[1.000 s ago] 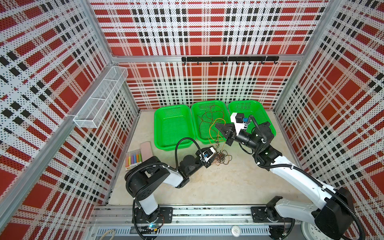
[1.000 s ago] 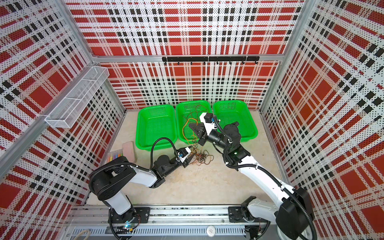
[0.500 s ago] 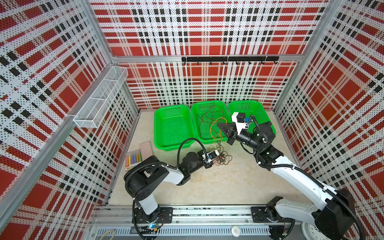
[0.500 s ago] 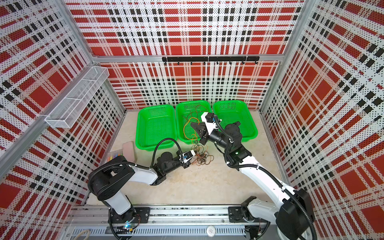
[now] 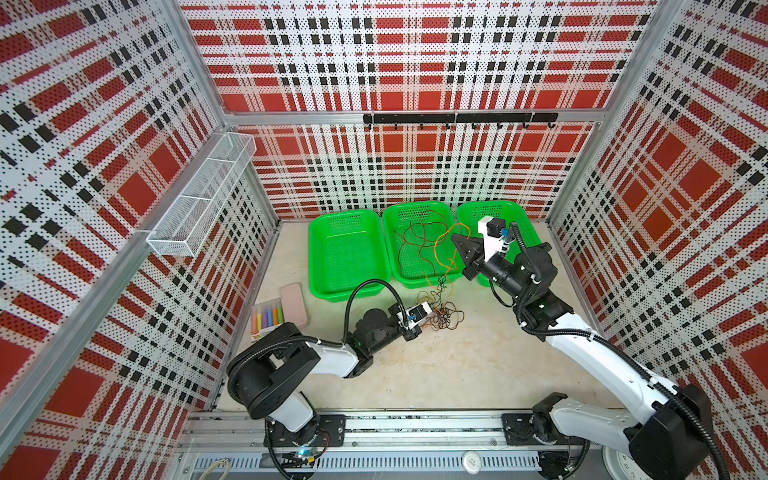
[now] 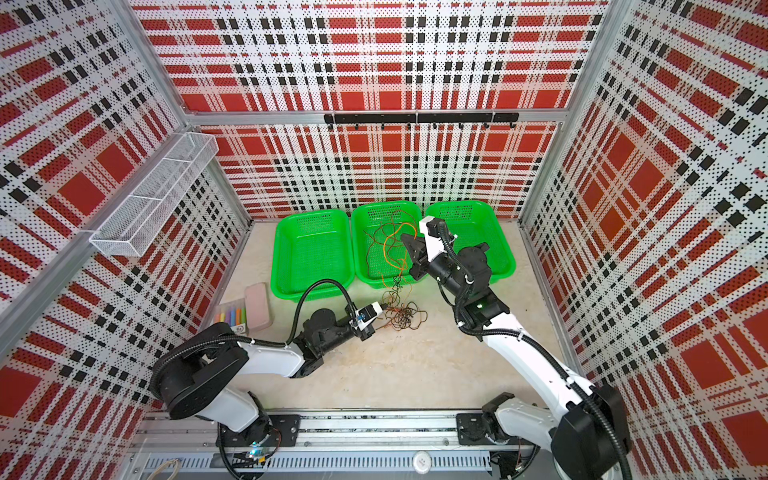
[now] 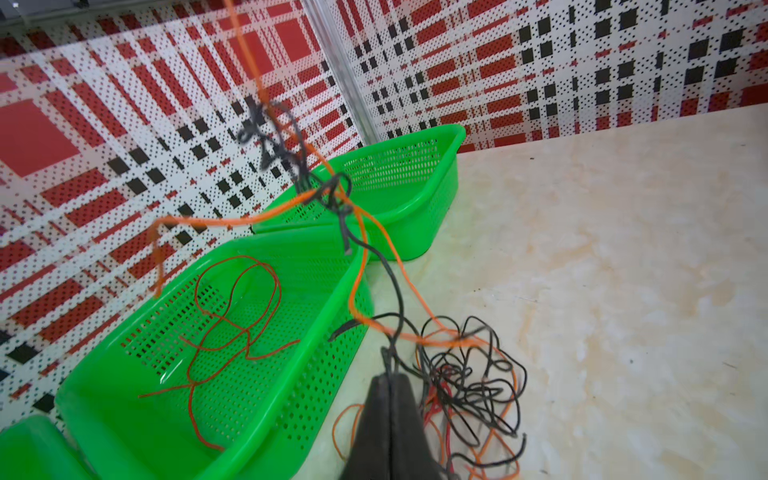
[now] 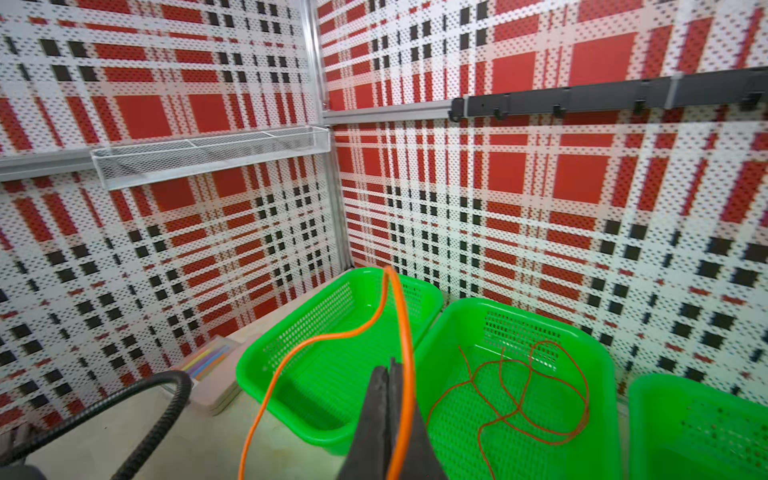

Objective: Untangle the cables
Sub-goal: 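Carry the orange wire with the right gripper over the basket nearest the right arm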

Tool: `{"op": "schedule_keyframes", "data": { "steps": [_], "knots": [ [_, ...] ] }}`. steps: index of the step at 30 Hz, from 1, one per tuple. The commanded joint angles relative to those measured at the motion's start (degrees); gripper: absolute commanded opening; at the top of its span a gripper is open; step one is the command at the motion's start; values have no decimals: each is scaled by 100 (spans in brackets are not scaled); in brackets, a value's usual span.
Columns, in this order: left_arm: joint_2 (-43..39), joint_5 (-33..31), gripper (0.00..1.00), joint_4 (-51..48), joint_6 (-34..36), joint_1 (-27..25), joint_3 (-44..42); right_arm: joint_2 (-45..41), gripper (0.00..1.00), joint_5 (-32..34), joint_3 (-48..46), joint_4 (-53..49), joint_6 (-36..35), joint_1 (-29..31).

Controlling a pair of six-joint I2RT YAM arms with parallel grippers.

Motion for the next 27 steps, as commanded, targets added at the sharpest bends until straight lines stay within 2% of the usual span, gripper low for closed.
{"op": "schedule_keyframes", "data": {
  "steps": [1,9,12,19,27],
  "knots": [
    [-229,-507,0,-184,-436,187,-214,-352,0,469,-64,84,-69,-190],
    [-488,-1166,0,-750,-871,714,-312,-928,0,761,150,-319,-535,-435],
    [-483,-1134,0,-765,-1153,922,-301,-1124,0,898,293,-591,-779,-490],
    [-215,-1482,0,-1127,-1501,997,11,-1540,0,1142,745,-1176,-1239,-624],
    [148,-1763,0,-1665,-1690,974,460,-1644,0,1561,1229,-1517,-1627,-734]
  ]
}}
